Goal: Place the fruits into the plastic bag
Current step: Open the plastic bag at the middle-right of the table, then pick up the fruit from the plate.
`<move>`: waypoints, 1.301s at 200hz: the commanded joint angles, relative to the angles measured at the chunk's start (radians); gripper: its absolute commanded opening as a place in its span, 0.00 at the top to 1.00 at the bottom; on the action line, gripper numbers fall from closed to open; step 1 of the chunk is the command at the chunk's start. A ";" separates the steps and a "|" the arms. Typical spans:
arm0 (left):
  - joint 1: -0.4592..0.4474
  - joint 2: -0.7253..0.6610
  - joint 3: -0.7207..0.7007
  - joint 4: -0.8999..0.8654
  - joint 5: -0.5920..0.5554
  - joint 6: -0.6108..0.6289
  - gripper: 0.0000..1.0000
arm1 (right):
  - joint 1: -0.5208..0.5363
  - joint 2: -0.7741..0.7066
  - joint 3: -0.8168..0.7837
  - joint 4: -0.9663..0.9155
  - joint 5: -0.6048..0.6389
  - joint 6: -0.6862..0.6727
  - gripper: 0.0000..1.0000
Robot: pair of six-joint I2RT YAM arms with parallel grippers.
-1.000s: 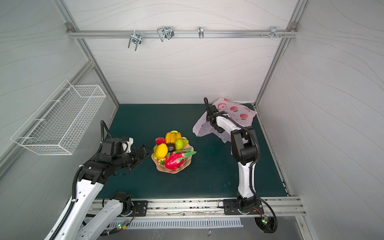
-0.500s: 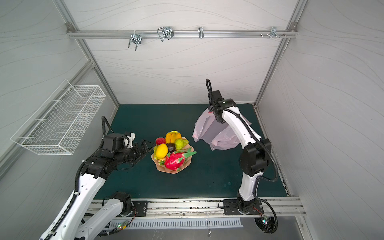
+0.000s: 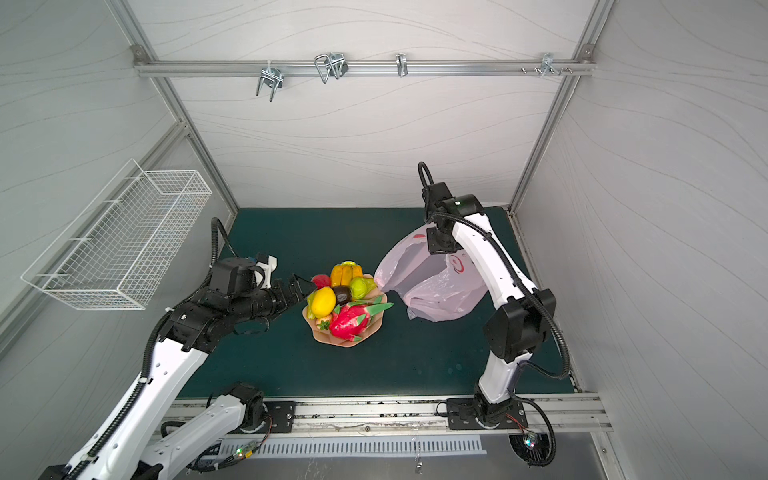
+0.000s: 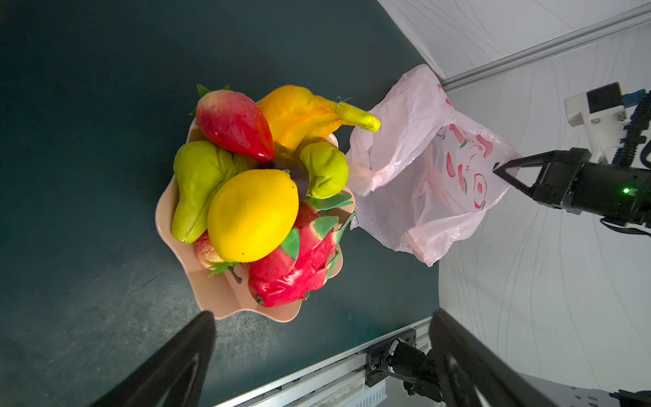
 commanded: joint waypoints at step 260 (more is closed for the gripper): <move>-0.089 0.351 0.239 -0.307 -0.114 0.461 0.05 | -0.077 -0.233 -0.224 0.049 -0.184 0.050 1.00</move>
